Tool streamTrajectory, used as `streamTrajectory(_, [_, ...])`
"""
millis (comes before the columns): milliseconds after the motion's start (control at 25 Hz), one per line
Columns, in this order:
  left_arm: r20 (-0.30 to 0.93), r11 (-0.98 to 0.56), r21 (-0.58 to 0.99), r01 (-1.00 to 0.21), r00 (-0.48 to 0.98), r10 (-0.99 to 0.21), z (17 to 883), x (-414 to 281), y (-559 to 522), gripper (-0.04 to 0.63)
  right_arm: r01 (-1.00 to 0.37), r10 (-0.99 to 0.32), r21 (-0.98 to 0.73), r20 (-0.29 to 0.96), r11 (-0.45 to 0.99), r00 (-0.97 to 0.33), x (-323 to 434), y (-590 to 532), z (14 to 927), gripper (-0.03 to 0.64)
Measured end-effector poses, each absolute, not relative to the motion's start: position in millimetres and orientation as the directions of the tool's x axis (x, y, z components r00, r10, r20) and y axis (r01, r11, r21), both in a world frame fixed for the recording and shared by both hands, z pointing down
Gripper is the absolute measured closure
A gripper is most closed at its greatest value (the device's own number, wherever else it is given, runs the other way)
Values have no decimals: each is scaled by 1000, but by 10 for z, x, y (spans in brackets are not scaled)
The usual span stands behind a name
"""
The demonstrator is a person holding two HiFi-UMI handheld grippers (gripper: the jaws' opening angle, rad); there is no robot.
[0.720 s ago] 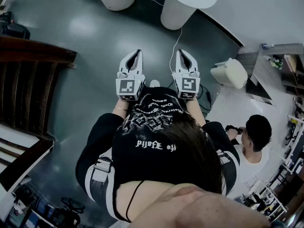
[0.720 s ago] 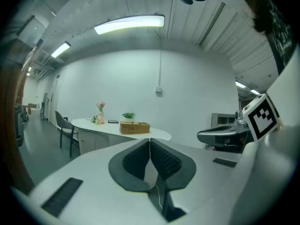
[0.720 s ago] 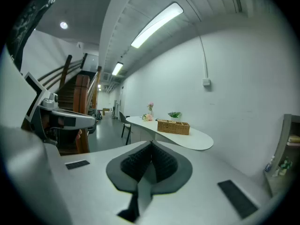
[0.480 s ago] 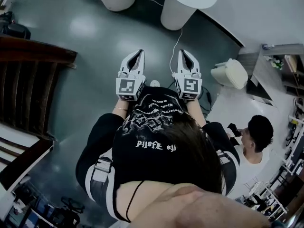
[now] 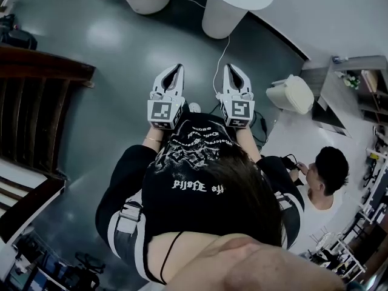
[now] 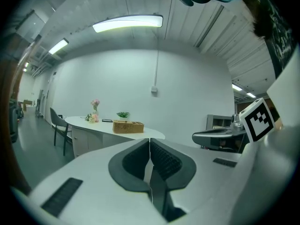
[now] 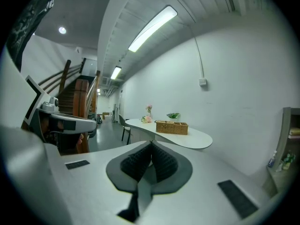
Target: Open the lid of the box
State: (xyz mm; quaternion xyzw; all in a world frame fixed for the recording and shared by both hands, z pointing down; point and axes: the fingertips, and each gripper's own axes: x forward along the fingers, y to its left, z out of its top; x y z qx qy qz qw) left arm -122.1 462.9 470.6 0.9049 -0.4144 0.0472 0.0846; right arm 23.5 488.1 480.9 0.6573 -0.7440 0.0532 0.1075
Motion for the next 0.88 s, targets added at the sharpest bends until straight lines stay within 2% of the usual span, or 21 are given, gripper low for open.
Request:
streamTrajectory(320, [143,-635,108,-765,644,-752,4744,-1190,4306,571,-988,-967,67,221,142,-124,304,4535,4835,591])
streamTrajectory(880, [133,-663,109,-740,672,-728,4652,-1283,2855,571,-994,-971,63,226,92,-75,273,3330,4757,591])
